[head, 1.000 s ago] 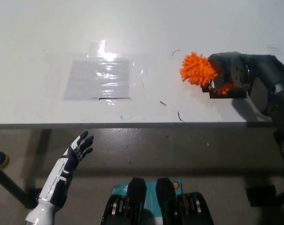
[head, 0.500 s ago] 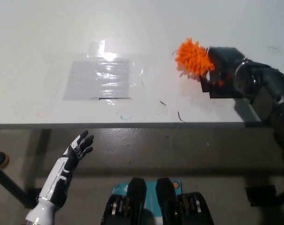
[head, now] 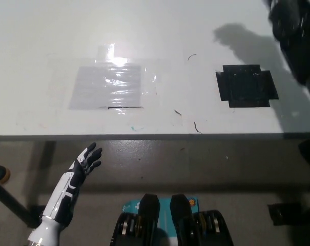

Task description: The robot uses it right hand to pick up an extended orange duster kept in the middle of the desk and presses its handle against the desk to collapse it

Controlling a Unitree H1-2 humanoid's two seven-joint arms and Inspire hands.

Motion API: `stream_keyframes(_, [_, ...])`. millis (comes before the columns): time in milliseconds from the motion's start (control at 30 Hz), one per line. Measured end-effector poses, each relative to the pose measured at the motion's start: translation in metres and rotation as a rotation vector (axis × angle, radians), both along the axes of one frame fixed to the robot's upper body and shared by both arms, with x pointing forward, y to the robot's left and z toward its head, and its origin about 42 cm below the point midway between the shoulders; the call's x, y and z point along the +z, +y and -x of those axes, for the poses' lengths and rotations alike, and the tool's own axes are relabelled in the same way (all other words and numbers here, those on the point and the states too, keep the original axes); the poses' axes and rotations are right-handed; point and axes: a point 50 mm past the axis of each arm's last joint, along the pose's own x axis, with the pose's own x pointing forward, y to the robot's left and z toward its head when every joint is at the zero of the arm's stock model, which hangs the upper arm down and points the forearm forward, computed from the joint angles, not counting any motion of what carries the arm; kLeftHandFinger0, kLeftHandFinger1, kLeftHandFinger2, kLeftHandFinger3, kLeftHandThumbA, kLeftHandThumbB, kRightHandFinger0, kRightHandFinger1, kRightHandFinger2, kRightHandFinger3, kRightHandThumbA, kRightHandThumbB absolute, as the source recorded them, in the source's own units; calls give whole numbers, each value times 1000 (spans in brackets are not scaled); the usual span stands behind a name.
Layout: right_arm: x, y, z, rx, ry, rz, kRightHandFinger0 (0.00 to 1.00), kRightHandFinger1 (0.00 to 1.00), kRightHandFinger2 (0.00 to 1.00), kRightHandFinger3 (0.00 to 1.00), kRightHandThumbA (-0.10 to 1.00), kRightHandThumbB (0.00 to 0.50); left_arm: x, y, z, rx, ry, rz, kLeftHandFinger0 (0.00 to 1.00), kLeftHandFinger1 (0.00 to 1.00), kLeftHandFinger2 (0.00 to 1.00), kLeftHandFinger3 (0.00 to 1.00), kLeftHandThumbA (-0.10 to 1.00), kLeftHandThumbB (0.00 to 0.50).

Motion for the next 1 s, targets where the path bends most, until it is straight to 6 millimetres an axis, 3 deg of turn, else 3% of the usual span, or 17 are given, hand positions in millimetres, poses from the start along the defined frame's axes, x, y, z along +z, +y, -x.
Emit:
stream_keyframes(33, [9,3,2,7,-36,-21,48,39,560,549,-100,142,0,0,0,0,0,0,1000,1000,1000,1000,1000,132])
stream_keyframes(67, [17,4,3,9,-70,-44,10,27,537,538,-100,141,0,0,0,1,0,0,1000,1000,1000,1000,1000,129])
stream_keyframes(100, [20,5,4,13,-85,-63,315,6,414,453,-100,158,0,0,0,1,0,0,1000,1000,1000,1000,1000,135])
stream_keyframes(133, [22,7,5,19,-106,-103,3,0,342,399,-100,146,0,1,0,3,1,0,1000,1000,1000,1000,1000,131])
stream_keyframes(367, [8,24,8,59,-146,-337,0,0,333,402,-100,138,-1,0,2,4,4,3,1000,1000,1000,1000,1000,124])
stream_keyframes(567, [-35,38,10,64,-78,-535,0,0,314,389,-100,135,-3,1,4,6,6,4,1000,1000,1000,1000,1000,135])
stream_keyframes(700, [-67,41,12,44,-20,-637,0,53,388,410,-100,116,-4,-1,5,8,8,10,1000,1000,1000,1000,1000,146])
stream_keyframes(767, [-74,41,13,35,-12,-663,0,89,427,480,-100,108,-4,-1,5,8,8,11,1000,1000,1000,1000,1000,153])
stream_keyframes(1000, [-81,39,15,-2,-21,-742,0,69,399,476,-100,81,-4,0,5,12,8,12,1000,1000,1000,1000,1000,142])
